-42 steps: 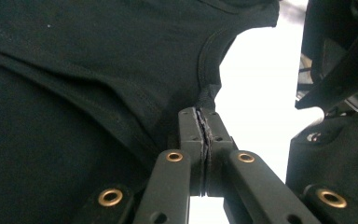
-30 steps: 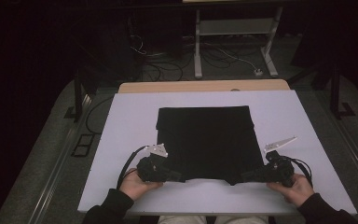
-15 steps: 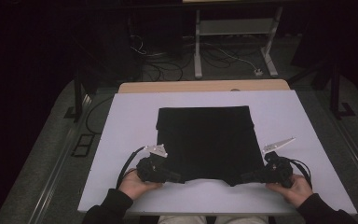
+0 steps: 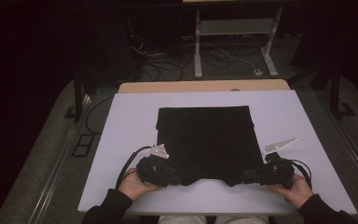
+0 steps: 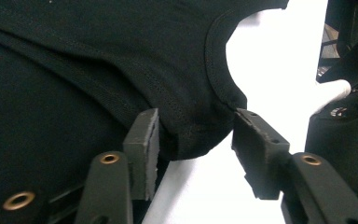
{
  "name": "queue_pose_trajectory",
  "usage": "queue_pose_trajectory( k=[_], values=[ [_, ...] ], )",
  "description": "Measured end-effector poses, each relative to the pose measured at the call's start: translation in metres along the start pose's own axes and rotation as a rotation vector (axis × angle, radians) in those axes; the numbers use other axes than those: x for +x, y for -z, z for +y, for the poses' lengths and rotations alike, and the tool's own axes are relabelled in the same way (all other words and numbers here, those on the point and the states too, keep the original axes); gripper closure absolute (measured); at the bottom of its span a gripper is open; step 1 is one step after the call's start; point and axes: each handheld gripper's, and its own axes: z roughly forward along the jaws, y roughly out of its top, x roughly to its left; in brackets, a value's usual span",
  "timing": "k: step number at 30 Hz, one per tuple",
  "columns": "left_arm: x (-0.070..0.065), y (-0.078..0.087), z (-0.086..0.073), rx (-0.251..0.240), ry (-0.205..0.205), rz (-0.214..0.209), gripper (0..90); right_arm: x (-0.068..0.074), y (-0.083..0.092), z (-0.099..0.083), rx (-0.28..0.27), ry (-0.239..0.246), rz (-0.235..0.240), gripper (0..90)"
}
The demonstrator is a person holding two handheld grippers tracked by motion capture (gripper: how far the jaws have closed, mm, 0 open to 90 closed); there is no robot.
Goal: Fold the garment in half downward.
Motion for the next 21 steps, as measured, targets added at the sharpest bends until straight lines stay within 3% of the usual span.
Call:
queue_pose_trajectory(
  k=[6, 12, 14, 17, 21],
  values=[
    [-0.004, 0.006, 0.0, -0.049, -0.011, 0.037, 33.9, 0.004, 0.003, 0.001, -0.028, 0.018, -0.052, 42.4],
    [-0.004, 0.011, 0.002, -0.088, 0.004, 0.032, 15.4, 0.005, 0.008, 0.006, -0.066, 0.022, -0.091, 16.3],
    [-0.003, 0.013, 0.003, -0.104, 0.001, 0.04, 10.1, 0.005, 0.009, 0.008, -0.073, 0.022, -0.108, 12.9],
    [-0.002, 0.016, 0.003, -0.113, 0.014, 0.052, 0.0, 0.006, 0.011, 0.013, -0.091, 0.029, -0.125, 0.0],
    [0.001, 0.02, 0.001, -0.152, 0.03, 0.068, 0.0, 0.006, 0.016, 0.02, -0.118, 0.046, -0.148, 0.0]
  ],
)
